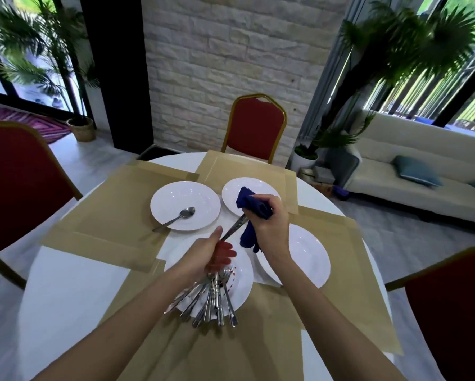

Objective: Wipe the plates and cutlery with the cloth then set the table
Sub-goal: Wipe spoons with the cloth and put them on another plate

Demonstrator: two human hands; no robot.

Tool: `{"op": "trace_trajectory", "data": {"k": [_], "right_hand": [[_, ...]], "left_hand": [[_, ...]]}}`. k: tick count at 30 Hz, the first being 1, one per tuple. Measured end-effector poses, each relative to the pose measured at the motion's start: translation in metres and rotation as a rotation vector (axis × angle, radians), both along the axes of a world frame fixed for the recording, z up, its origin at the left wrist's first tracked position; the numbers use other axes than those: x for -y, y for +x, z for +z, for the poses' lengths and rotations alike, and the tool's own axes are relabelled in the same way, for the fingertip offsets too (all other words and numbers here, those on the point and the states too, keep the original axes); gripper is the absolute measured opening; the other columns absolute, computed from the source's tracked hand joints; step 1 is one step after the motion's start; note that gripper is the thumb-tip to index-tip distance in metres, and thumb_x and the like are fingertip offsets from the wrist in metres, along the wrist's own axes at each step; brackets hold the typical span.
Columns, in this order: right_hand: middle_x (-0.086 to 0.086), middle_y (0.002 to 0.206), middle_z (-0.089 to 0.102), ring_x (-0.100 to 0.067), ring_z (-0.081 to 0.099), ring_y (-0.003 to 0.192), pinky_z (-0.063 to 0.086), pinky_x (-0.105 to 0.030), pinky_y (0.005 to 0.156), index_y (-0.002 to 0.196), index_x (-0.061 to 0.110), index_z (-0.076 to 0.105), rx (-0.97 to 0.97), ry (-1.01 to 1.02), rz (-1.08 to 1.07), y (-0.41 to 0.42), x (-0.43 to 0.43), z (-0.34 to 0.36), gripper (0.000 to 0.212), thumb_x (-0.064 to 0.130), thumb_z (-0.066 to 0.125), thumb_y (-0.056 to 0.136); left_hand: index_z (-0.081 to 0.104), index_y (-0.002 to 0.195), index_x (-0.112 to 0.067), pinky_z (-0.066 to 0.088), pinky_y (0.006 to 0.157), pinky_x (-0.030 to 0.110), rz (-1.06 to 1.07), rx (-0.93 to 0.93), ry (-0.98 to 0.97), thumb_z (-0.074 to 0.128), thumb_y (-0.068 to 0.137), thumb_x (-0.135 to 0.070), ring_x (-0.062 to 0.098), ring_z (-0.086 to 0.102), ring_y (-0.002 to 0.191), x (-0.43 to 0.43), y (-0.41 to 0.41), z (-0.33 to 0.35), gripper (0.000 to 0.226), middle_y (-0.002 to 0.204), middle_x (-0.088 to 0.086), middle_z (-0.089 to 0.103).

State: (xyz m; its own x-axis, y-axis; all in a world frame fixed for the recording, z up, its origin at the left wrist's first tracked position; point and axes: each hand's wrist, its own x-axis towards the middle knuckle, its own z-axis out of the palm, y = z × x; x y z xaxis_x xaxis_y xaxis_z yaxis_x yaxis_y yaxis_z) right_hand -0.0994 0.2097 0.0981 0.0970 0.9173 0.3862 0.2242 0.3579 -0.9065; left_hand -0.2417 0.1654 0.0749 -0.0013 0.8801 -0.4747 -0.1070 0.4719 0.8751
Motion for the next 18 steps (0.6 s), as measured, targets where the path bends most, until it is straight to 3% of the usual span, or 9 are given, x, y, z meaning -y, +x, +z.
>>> {"op": "trace_trajectory", "data": {"k": [1, 3, 5, 8, 11, 12, 13, 16, 18], "right_hand": [[0.001, 0.097, 0.062, -0.009, 0.059, 0.092, 0.048, -0.022, 0.081, 0.089, 0.028, 0.063, 0.059, 0.066, 0.039, -0.003, 0.001, -0.002, 0.037, -0.002, 0.075, 0.073], [-0.001, 0.096, 0.061, -0.008, 0.059, 0.091, 0.047, -0.02, 0.081, 0.091, 0.026, 0.065, 0.176, 0.173, 0.127, -0.01, 0.006, -0.016, 0.043, -0.008, 0.074, 0.067], [0.001, 0.097, 0.061, -0.003, 0.059, 0.092, 0.046, -0.016, 0.082, 0.096, 0.022, 0.067, 0.261, 0.205, 0.209, -0.012, 0.009, -0.033, 0.049, -0.013, 0.072, 0.063], [0.007, 0.099, 0.063, 0.001, 0.059, 0.092, 0.046, -0.014, 0.082, 0.097, 0.022, 0.068, 0.257, 0.068, 0.283, -0.011, 0.01, -0.055, 0.04, -0.007, 0.074, 0.07], [0.007, 0.097, 0.07, -0.009, 0.067, 0.088, 0.053, -0.026, 0.078, 0.101, 0.028, 0.064, 0.021, -0.373, 0.112, -0.006, 0.01, -0.074, 0.02, 0.013, 0.067, 0.088], [0.003, 0.099, 0.071, -0.015, 0.069, 0.088, 0.056, -0.034, 0.079, 0.107, 0.025, 0.063, -0.148, -0.559, 0.069, -0.002, 0.005, -0.083, 0.015, 0.022, 0.062, 0.093], [-0.001, 0.101, 0.071, -0.021, 0.07, 0.09, 0.056, -0.04, 0.082, 0.114, 0.02, 0.062, -0.355, -0.749, 0.063, 0.002, 0.0, -0.09, 0.023, 0.033, 0.058, 0.095], [-0.008, 0.097, 0.067, -0.019, 0.067, 0.078, 0.057, -0.027, 0.065, 0.113, 0.009, 0.063, -0.864, -1.147, 0.189, 0.015, -0.012, -0.1, 0.05, 0.051, 0.049, 0.092], [-0.009, 0.094, 0.07, -0.017, 0.067, 0.068, 0.056, -0.023, 0.058, 0.098, 0.009, 0.074, -1.001, -1.229, 0.262, 0.018, -0.014, -0.102, 0.048, 0.049, 0.054, 0.084]], "left_hand": [[0.067, 0.091, -0.002, 0.051, 0.062, 0.027, -0.004, 0.212, -0.113, 0.041, 0.097, -0.049, 0.019, 0.064, 0.065, -0.009, -0.003, 0.001, 0.053, 0.083, 0.012, 0.071], [0.065, 0.079, -0.005, 0.048, 0.047, 0.021, -0.01, 0.427, -0.159, 0.048, 0.094, -0.042, 0.014, 0.057, 0.052, -0.024, -0.01, -0.005, 0.044, 0.067, 0.007, 0.063], [0.054, 0.071, -0.011, 0.041, 0.041, 0.016, -0.019, 0.44, -0.141, 0.053, 0.091, -0.02, 0.009, 0.047, 0.043, -0.036, -0.012, -0.013, 0.022, 0.061, 0.003, 0.049], [0.055, 0.075, -0.008, 0.044, 0.039, 0.015, 0.034, 0.319, -0.177, 0.046, 0.095, -0.005, 0.007, 0.051, 0.037, -0.057, -0.02, -0.031, 0.022, 0.057, 0.004, 0.056], [0.061, 0.091, -0.014, 0.045, 0.047, 0.017, 0.006, -0.01, -0.187, 0.048, 0.098, -0.019, 0.007, 0.057, 0.053, -0.078, -0.042, -0.051, 0.015, 0.068, -0.003, 0.065], [0.061, 0.098, -0.015, 0.042, 0.048, 0.019, -0.018, -0.161, -0.144, 0.045, 0.1, -0.023, 0.009, 0.054, 0.057, -0.086, -0.051, -0.057, 0.018, 0.075, -0.003, 0.065], [0.059, 0.101, -0.013, 0.038, 0.048, 0.02, -0.033, -0.305, -0.08, 0.042, 0.101, -0.025, 0.011, 0.051, 0.058, -0.094, -0.059, -0.062, 0.021, 0.079, -0.002, 0.064], [0.057, 0.102, -0.006, 0.045, 0.061, 0.029, -0.124, -0.734, 0.061, 0.039, 0.101, -0.029, 0.025, 0.059, 0.071, -0.115, -0.079, -0.075, 0.03, 0.087, 0.01, 0.069], [0.057, 0.105, -0.003, 0.048, 0.079, 0.034, -0.147, -0.891, 0.056, 0.04, 0.1, -0.03, 0.033, 0.064, 0.093, -0.126, -0.09, -0.088, 0.032, 0.097, 0.015, 0.07]]}}
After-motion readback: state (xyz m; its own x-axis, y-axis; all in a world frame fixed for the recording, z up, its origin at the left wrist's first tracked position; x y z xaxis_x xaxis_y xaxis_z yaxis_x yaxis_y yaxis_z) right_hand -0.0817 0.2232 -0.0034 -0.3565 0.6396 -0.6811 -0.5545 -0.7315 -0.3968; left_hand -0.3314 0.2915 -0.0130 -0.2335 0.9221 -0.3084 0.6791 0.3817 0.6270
